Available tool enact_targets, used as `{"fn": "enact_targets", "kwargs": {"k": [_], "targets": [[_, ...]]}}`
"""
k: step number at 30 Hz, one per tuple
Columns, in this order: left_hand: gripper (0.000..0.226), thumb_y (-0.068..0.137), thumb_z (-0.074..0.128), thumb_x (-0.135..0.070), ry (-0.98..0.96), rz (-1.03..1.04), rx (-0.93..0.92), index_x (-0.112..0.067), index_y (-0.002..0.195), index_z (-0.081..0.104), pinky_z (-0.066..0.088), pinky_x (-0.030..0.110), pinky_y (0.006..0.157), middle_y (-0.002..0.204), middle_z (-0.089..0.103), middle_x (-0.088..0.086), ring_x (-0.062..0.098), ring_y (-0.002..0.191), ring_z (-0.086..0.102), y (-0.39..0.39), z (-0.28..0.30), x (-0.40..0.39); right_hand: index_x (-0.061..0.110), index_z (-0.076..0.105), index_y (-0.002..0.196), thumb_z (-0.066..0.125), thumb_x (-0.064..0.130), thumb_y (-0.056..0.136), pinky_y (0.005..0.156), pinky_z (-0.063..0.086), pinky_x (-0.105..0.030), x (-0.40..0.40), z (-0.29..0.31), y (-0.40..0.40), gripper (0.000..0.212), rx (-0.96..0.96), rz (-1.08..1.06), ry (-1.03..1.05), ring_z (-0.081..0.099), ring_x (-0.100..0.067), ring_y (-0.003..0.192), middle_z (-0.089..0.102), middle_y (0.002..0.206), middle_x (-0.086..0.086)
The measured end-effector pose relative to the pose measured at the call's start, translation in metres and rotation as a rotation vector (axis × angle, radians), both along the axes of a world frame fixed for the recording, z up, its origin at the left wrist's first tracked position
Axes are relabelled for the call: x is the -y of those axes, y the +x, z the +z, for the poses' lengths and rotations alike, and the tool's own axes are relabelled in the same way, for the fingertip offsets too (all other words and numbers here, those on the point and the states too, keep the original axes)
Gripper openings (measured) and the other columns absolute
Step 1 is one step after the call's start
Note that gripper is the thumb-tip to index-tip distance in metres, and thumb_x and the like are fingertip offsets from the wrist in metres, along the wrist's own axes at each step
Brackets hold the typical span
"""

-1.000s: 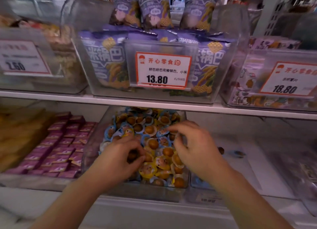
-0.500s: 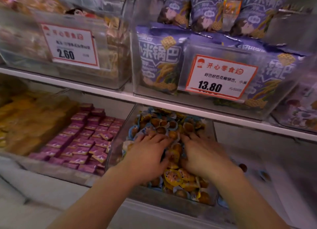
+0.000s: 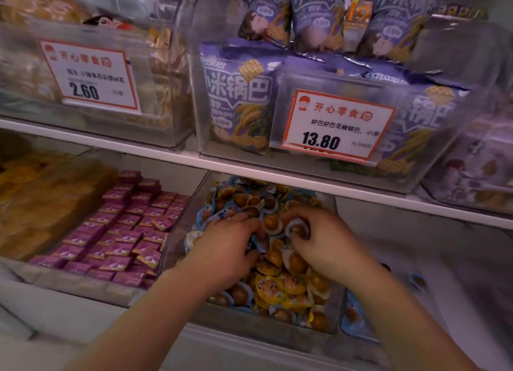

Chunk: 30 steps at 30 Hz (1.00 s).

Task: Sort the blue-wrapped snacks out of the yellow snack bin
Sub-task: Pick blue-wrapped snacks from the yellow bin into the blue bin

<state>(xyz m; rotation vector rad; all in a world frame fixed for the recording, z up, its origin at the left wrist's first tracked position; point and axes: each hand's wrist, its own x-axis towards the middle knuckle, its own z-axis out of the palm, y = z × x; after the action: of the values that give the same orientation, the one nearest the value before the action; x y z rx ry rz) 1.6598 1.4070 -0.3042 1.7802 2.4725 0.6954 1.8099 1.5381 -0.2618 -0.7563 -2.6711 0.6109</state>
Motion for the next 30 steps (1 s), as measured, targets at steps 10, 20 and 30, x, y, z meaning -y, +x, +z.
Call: {"fn": "enact_targets", "kwargs": {"k": [10, 20, 30], "targets": [[0.014, 0.084, 0.077, -0.024, 0.303, 0.183, 0.455, -0.036, 0.091, 0.071, 0.049, 0.012, 0.069, 0.084, 0.072, -0.020, -0.006, 0.082, 0.066, -0.010, 0.014, 0.013, 0.042, 0.034, 0.145, 0.061, 0.041, 0.089, 0.088, 0.051, -0.036, 0.005, -0.003, -0.001, 0.062, 0.273, 0.154, 0.219, 0.052, -0.022, 0.123, 0.055, 0.137, 0.002], [0.017, 0.084, 0.077, -0.013, 0.562, 0.189, 0.876, -0.016, 0.100, 0.073, 0.056, 0.017, 0.067, 0.084, 0.078, -0.005, 0.009, 0.079, 0.074, 0.005, 0.026, 0.015, 0.039, 0.062, 0.123, 0.067, 0.019, 0.080, 0.077, 0.052, -0.027, 0.005, -0.001, -0.005, 0.048, -0.055, -0.108, 0.001, 0.066, -0.018, 0.098, 0.071, 0.105, 0.004], [0.019, 0.091, 0.069, -0.020, 0.734, 0.237, 1.103, -0.023, 0.109, 0.072, 0.055, 0.017, 0.073, 0.096, 0.077, -0.010, 0.006, 0.091, 0.073, 0.048, 0.025, 0.011, 0.007, 0.068, 0.089, 0.066, 0.002, 0.087, 0.071, 0.061, -0.040, 0.054, 0.007, -0.008, 0.007, -0.847, -0.430, -1.046, 0.074, -0.028, 0.082, 0.073, 0.089, -0.018]]}}
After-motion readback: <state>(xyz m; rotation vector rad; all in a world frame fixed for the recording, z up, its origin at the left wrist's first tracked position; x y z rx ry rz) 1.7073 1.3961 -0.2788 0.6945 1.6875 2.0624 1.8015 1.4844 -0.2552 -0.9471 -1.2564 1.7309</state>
